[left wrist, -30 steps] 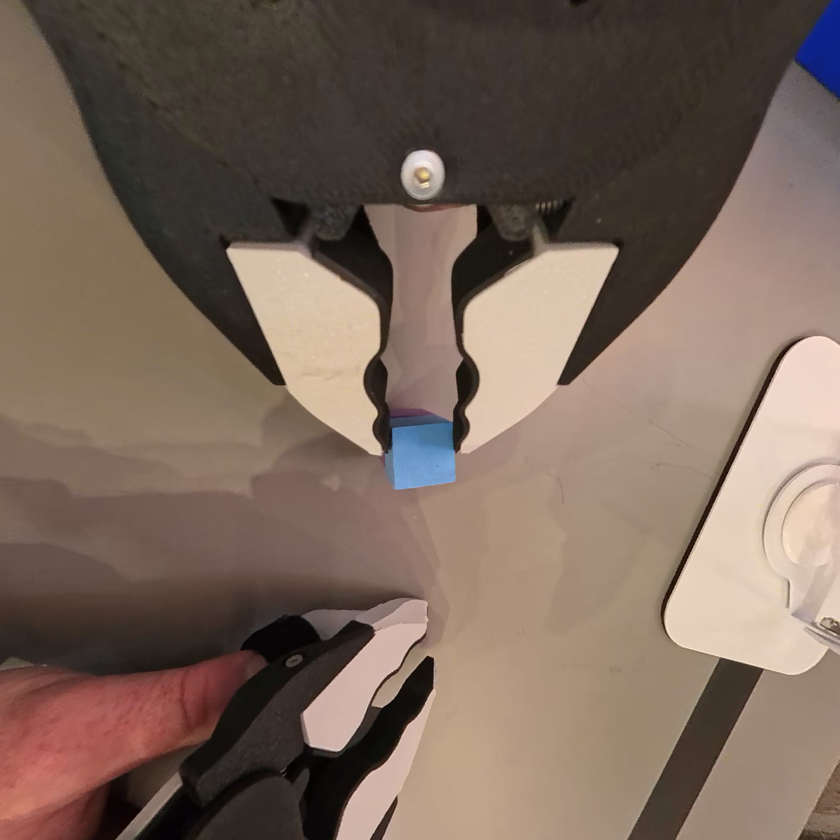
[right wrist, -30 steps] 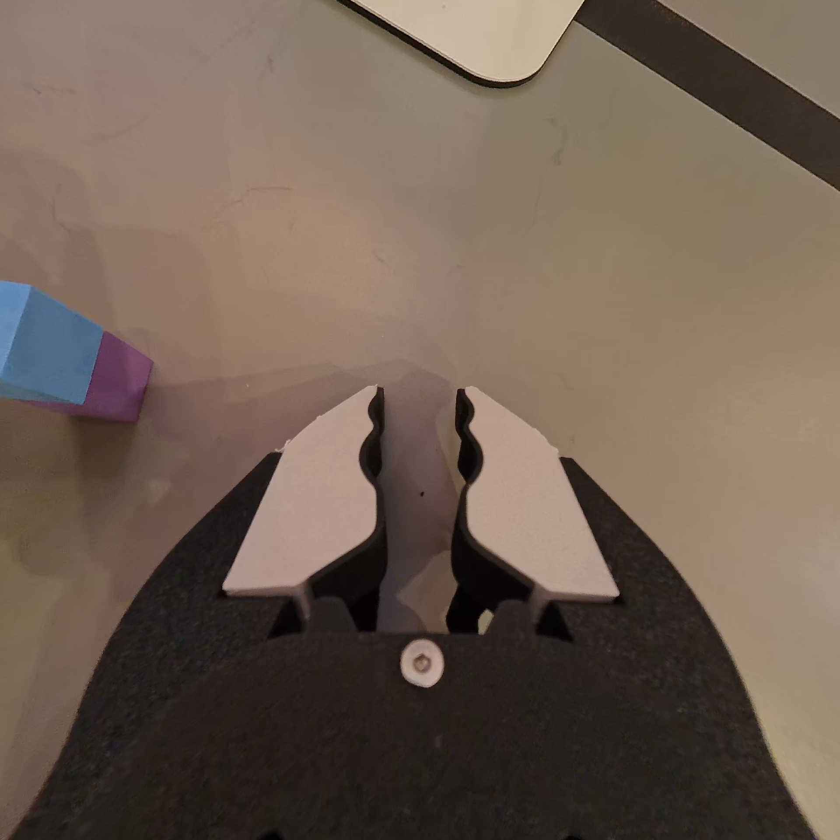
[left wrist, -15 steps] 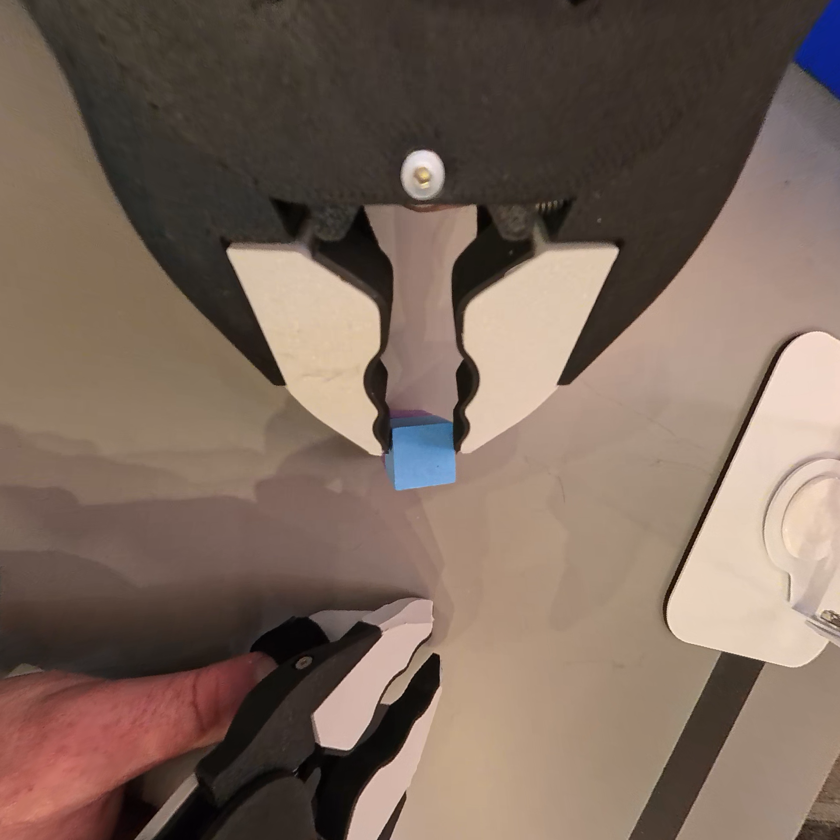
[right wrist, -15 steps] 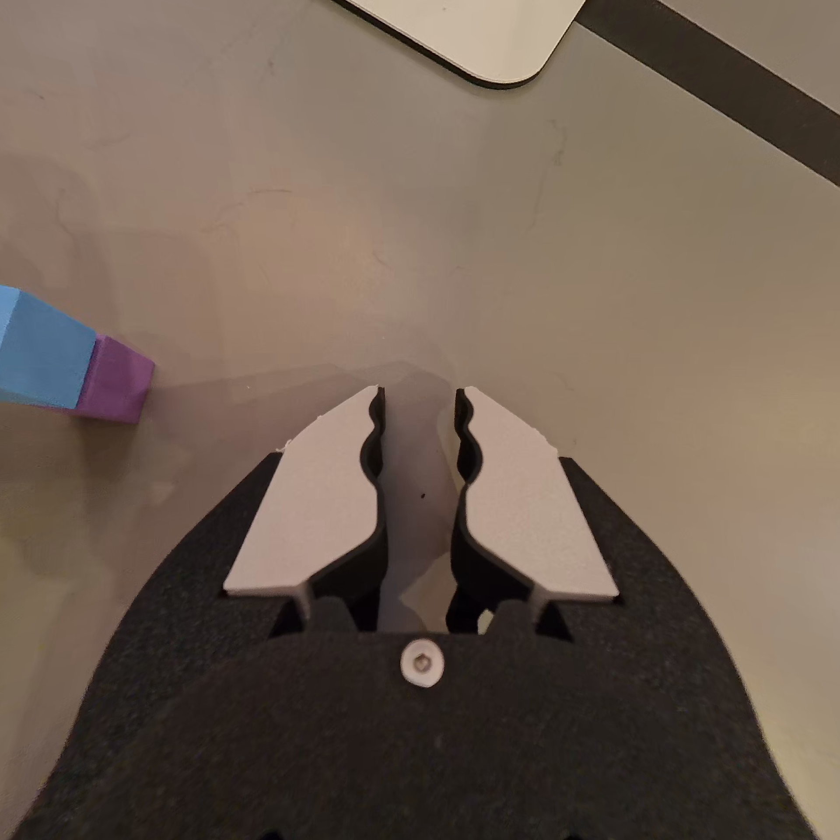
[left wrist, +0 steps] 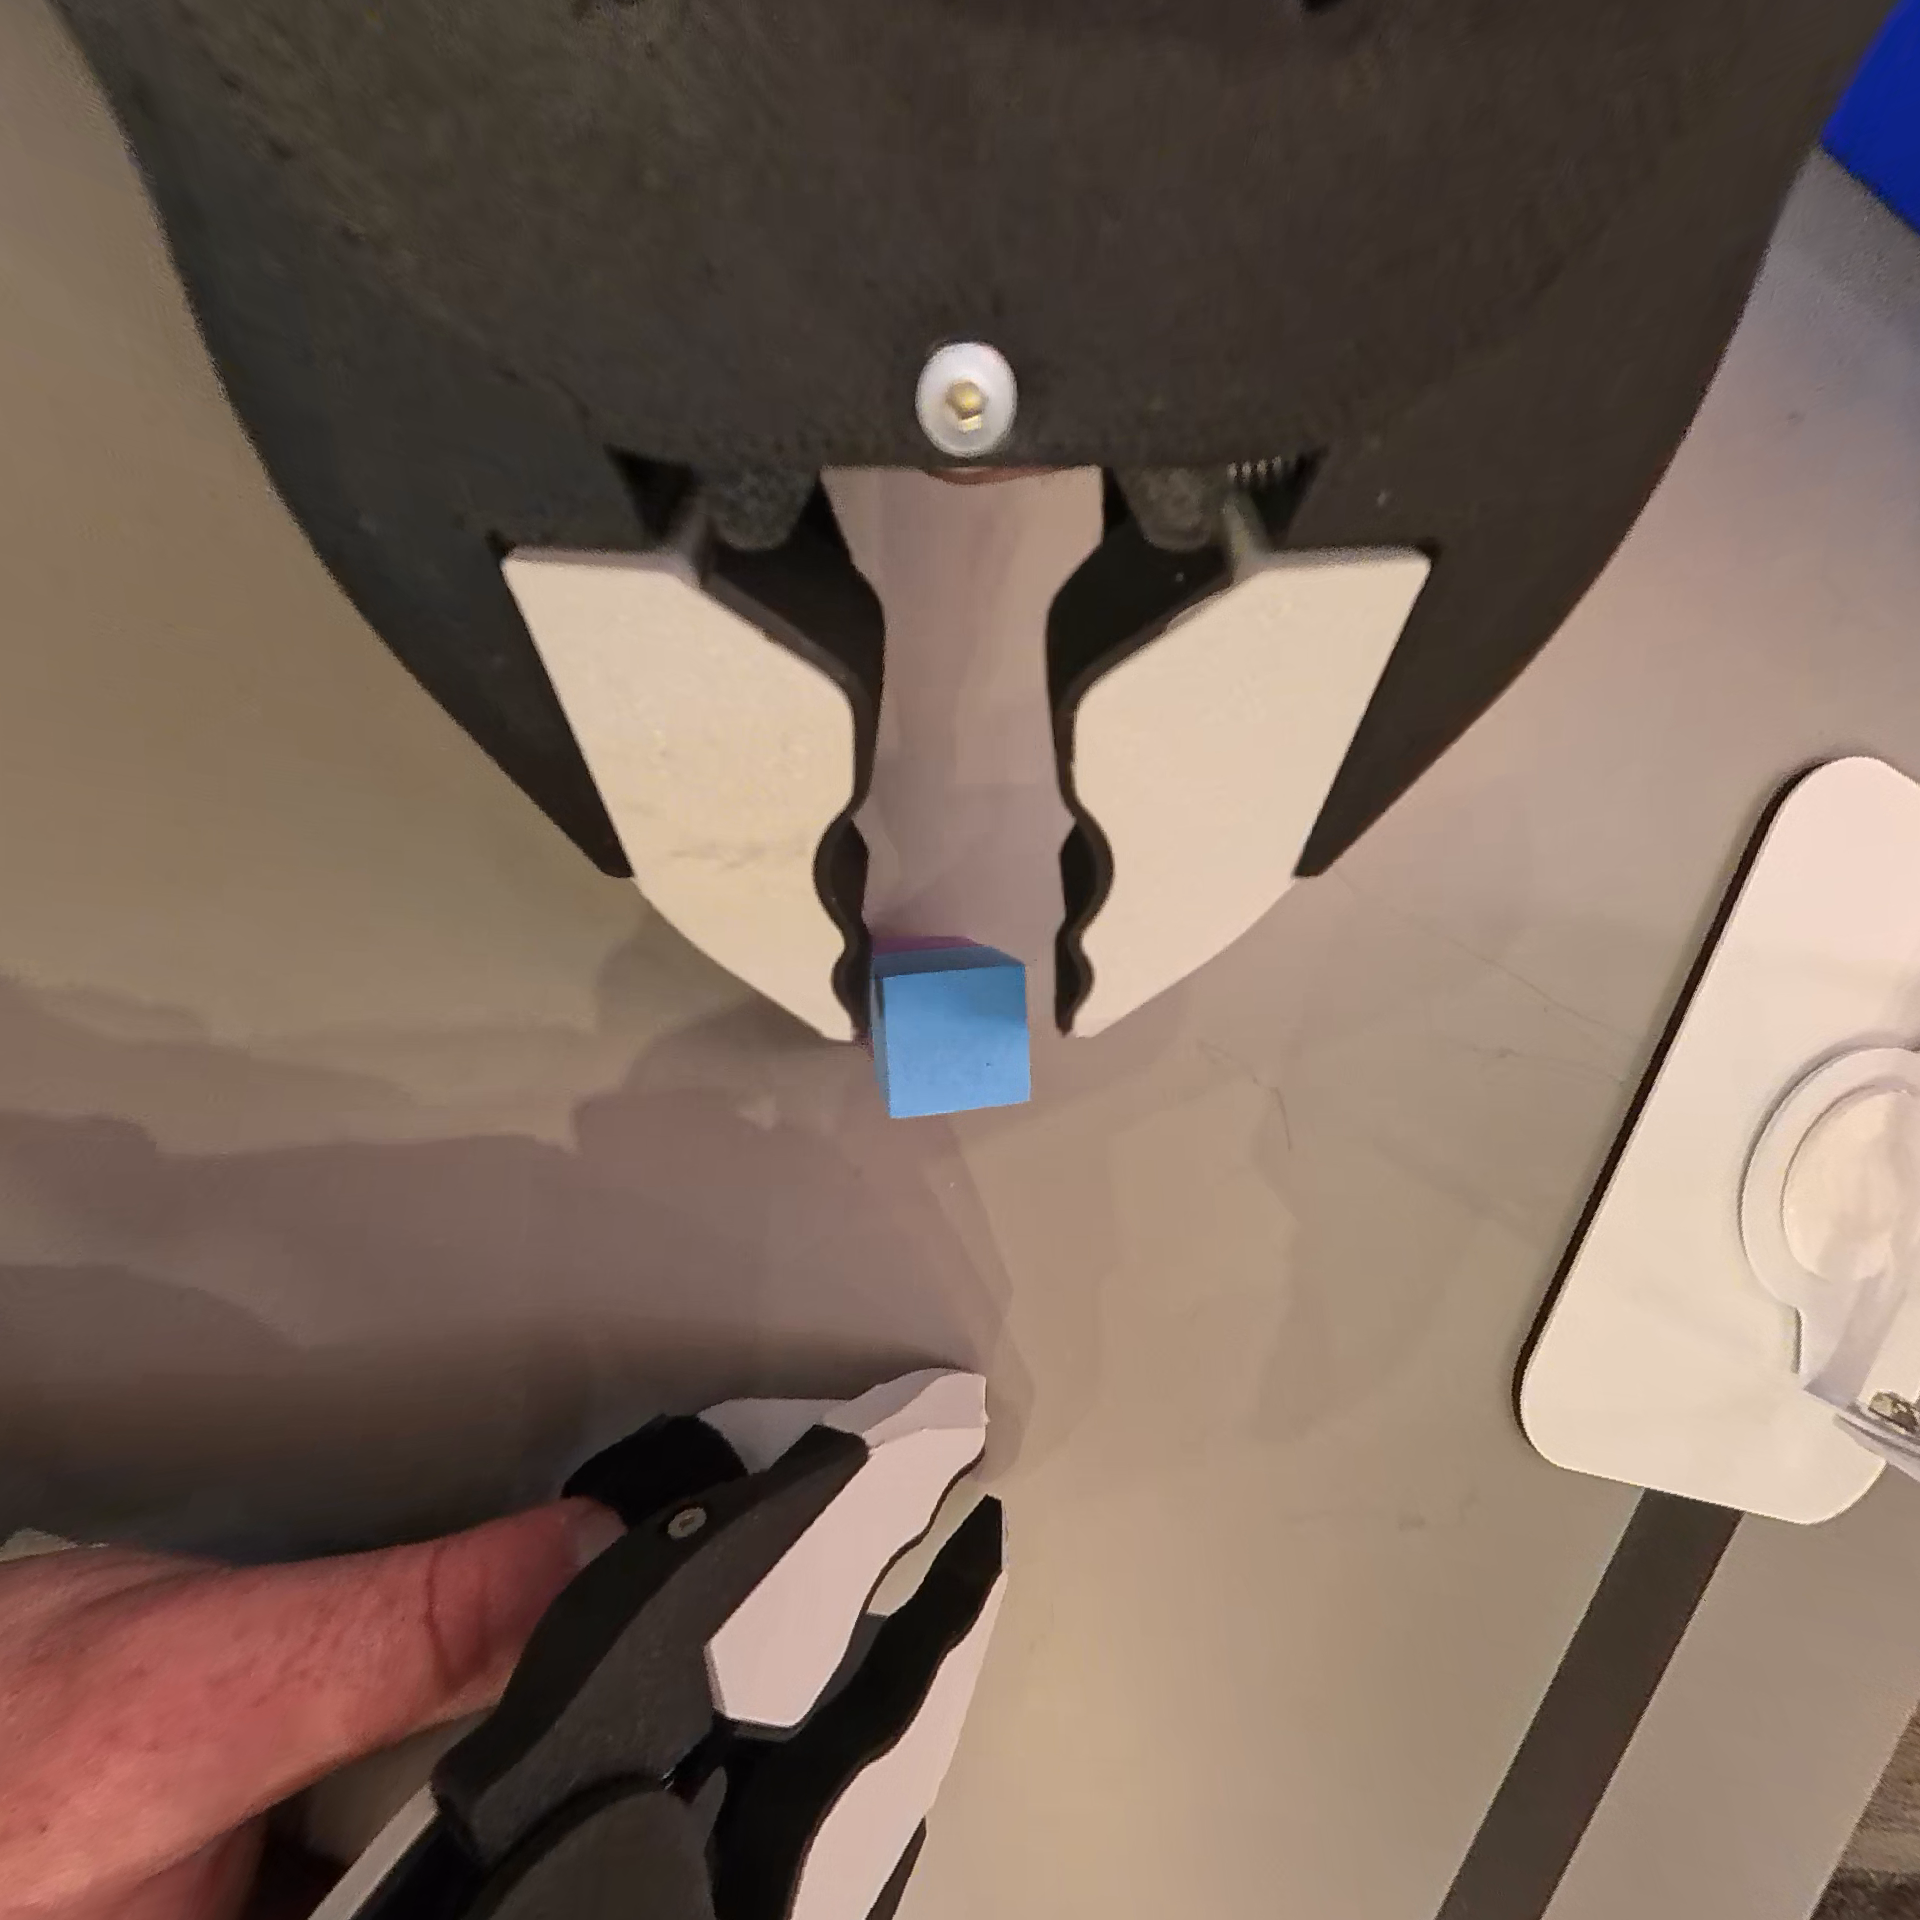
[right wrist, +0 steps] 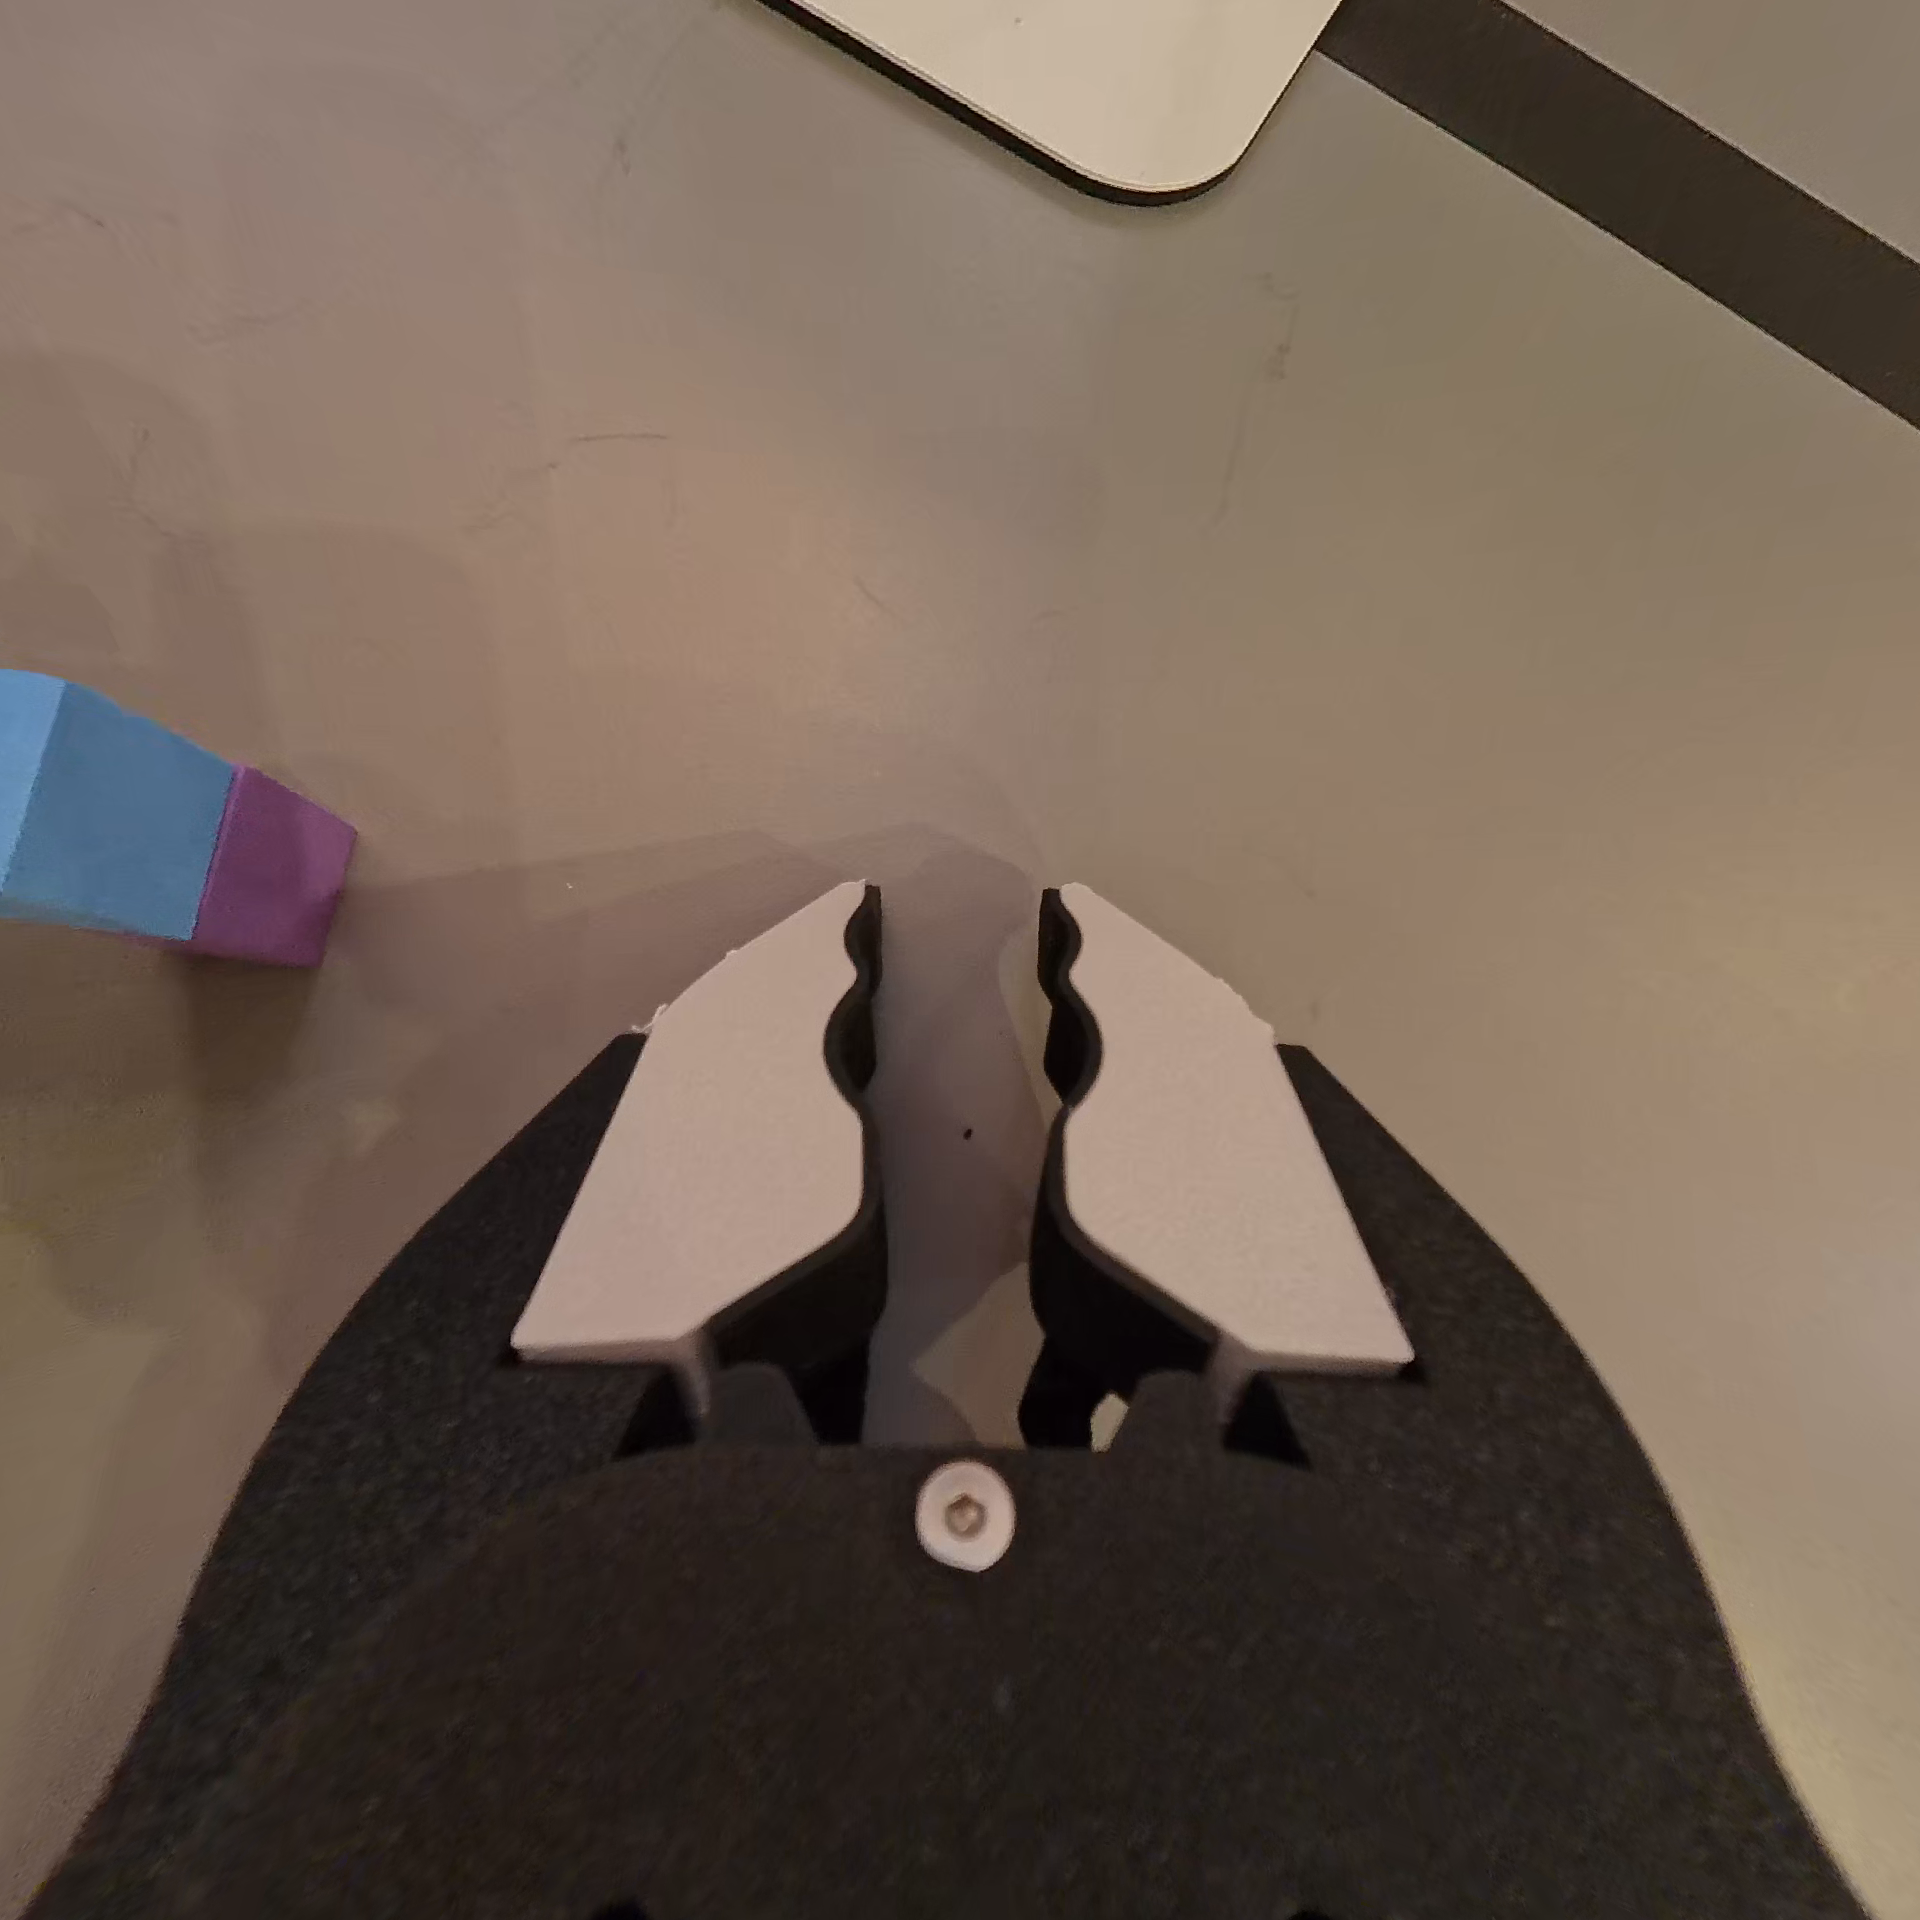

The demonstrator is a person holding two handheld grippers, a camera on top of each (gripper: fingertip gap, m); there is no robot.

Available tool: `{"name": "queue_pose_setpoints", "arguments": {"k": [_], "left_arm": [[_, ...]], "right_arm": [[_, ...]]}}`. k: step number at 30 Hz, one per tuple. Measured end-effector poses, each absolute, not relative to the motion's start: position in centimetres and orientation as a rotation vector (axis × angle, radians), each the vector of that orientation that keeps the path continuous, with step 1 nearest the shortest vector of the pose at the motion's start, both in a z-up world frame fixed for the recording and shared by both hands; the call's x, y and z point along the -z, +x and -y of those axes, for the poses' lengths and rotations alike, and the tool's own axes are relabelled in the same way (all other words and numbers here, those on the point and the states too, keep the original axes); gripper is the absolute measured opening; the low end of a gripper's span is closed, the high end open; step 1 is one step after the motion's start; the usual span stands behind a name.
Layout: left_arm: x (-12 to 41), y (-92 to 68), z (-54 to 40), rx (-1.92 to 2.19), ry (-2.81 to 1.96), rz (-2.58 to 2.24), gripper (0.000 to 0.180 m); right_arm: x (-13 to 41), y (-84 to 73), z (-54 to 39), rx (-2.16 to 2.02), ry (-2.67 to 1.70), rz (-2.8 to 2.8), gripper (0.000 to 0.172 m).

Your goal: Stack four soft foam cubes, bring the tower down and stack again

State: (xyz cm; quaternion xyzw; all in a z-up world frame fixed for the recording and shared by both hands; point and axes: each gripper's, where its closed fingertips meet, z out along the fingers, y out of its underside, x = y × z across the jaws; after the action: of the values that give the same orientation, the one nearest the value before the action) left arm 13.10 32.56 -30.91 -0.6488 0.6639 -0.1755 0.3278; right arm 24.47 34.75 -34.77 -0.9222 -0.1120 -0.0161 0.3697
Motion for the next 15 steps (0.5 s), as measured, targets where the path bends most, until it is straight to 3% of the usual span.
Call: {"name": "queue_pose_setpoints", "arguments": {"k": [5, 15], "left_arm": [[30.3, 12.9, -32.8, 0.459, -1.699, -1.712, 0.045], [28.2, 7.5, -35.6, 0.388, -1.732, -1.631, 0.044]], "right_arm": [[34.8, 24.5, -34.8, 0.040, -2.366, 0.287, 0.029], [34.8, 24.5, -34.8, 0.039, -2.365, 0.287, 0.028]]}}
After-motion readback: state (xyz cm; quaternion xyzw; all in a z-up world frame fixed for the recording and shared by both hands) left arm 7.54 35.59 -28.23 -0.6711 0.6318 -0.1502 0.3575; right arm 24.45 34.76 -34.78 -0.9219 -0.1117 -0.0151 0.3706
